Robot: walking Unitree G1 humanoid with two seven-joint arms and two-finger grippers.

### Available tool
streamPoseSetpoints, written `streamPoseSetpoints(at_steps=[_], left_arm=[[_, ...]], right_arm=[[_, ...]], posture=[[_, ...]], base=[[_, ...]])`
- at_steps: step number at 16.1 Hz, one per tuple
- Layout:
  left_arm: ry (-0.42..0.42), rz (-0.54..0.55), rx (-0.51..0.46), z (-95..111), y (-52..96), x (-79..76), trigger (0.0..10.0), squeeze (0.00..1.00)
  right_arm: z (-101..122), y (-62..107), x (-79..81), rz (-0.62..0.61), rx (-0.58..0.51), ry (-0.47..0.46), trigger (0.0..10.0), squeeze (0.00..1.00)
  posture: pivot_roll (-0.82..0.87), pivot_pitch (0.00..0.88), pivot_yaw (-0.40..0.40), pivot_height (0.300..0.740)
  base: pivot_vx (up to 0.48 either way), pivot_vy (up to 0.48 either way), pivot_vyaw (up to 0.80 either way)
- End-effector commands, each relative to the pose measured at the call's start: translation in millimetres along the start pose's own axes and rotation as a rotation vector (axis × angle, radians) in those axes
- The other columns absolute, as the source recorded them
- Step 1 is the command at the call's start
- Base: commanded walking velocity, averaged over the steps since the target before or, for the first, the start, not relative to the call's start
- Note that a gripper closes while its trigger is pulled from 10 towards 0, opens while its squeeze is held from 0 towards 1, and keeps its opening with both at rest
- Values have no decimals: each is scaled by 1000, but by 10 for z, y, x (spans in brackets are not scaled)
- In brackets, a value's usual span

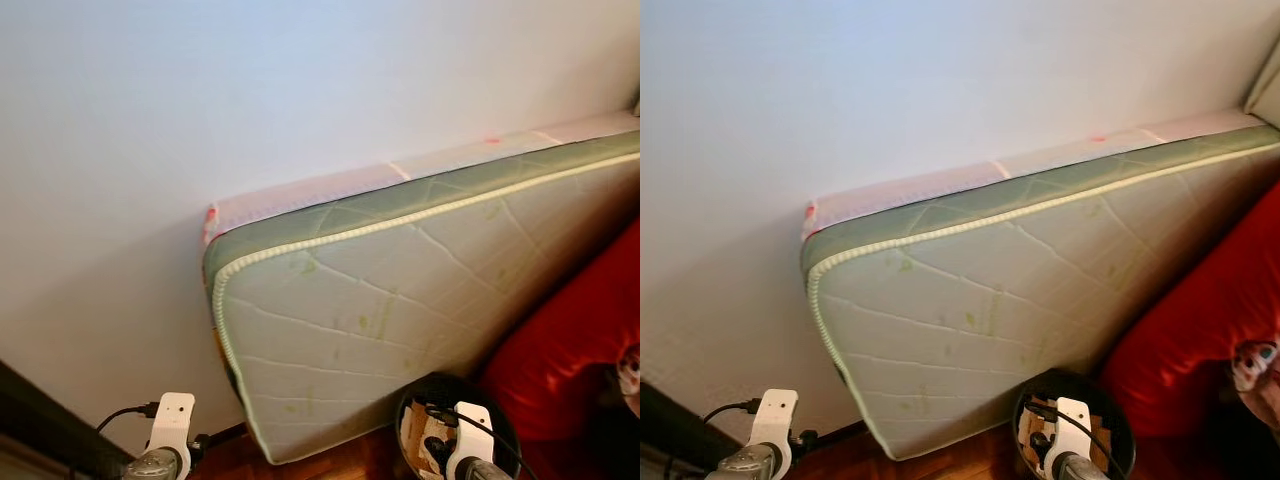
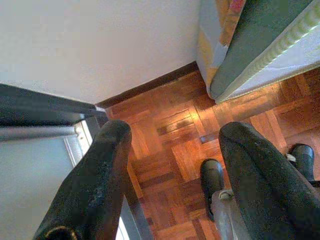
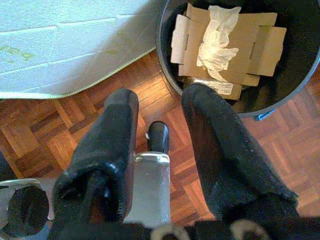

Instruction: Clean up the room

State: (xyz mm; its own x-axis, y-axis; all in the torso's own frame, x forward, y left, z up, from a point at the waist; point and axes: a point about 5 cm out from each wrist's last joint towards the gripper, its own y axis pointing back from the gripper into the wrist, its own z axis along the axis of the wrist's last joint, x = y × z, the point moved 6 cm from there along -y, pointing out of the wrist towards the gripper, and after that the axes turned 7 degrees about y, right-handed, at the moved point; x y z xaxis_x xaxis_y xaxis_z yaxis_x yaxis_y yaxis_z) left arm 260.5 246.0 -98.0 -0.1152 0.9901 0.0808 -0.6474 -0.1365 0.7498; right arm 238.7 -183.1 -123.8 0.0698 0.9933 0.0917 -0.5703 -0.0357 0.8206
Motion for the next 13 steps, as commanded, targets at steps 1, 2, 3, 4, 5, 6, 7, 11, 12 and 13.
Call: streamPoseSetpoints(at_steps=[1,2,3,4,5,6,7,11,12,13], left_arm=[[-16,1,14,-48,6,7,10000,0],[-23,-3,12,-46,6,2,10000,0],[-34,-2,15,-54,6,0,10000,0],[-35,-1,17,-59,7,0,10000,0],[-35,0,18,-66,7,-1,10000,0],[-30,0,18,-76,9,-4,10000,0],[-29,-1,18,-80,10,-6,10000,0],[-26,2,15,-73,8,-12,10000,0],[-21,3,13,-65,7,-12,10000,0],[-18,5,12,-59,6,-12,10000,0]], right_arm=[[-19,6,-43,-16,8,0,10000,0],[-21,6,-47,-19,7,-3,10000,0],[-26,8,-54,-23,4,-10,10000,0],[-29,8,-57,-25,5,-8,10000,0],[-34,9,-62,-26,7,-4,10000,0],[-45,11,-69,-29,12,9,10000,0],[-43,11,-65,-23,10,18,10000,0],[-39,12,-70,-19,12,24,10000,0],[-22,12,-70,-18,4,23,10000,0],[-5,11,-73,-20,-4,18,10000,0]], posture=[[112,0,-28,740],[107,0,-29,740],[104,0,-33,740],[106,0,-35,740],[105,0,-38,740],[100,0,-37,740],[95,0,-36,740],[100,0,-41,740],[103,0,-44,740],[104,0,-46,740]], base=[[0,0,0],[0,0,0],[0,0,0],[0,-240,0],[0,-345,0],[0,-349,0],[0,-349,0],[0,-352,-342],[0,-352,0],[0,-349,0]])
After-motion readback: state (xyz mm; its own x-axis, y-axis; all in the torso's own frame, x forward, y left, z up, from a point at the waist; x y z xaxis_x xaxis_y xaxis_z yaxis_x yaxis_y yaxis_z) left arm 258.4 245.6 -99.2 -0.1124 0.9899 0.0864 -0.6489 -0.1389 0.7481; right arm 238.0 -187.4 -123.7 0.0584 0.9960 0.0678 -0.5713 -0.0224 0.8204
